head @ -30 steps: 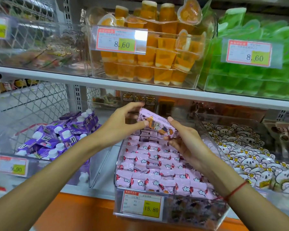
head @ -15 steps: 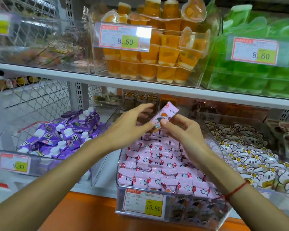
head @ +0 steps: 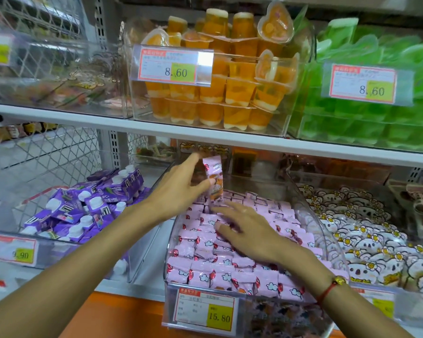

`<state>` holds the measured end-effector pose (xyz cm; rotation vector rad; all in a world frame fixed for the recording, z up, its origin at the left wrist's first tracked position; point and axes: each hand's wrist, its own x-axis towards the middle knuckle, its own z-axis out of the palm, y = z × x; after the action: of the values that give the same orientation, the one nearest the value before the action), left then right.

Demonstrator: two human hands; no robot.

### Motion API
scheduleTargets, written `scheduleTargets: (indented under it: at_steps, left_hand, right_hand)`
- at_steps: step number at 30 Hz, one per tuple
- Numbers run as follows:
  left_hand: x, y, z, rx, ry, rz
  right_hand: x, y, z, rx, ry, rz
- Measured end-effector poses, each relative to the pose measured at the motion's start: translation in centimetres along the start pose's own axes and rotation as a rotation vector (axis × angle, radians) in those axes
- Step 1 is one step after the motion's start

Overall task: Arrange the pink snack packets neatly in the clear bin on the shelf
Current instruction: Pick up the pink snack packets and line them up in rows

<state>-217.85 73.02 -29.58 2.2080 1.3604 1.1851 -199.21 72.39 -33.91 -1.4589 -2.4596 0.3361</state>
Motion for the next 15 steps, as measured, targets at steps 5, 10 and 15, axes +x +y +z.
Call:
scheduleTargets:
  at_steps: [5, 10, 15]
  left_hand:
    - [0.6, -0.5, -0.8, 0.049, -0.219, -0.024]
    - [2.3, 0.0, -1.4, 0.423, -0.401, 0.014]
    - [2.7, -0.6, 0.4, 0.532, -0.388, 0.038]
  right_hand:
    - [0.0, 0.3, -0.5, -0.085, -0.117, -0.014]
    - [-0.2, 0.4, -0.4, -0.075, -0.086, -0.048]
    - [-0.5, 0.4, -0.4, -0.025, -0.061, -0.063]
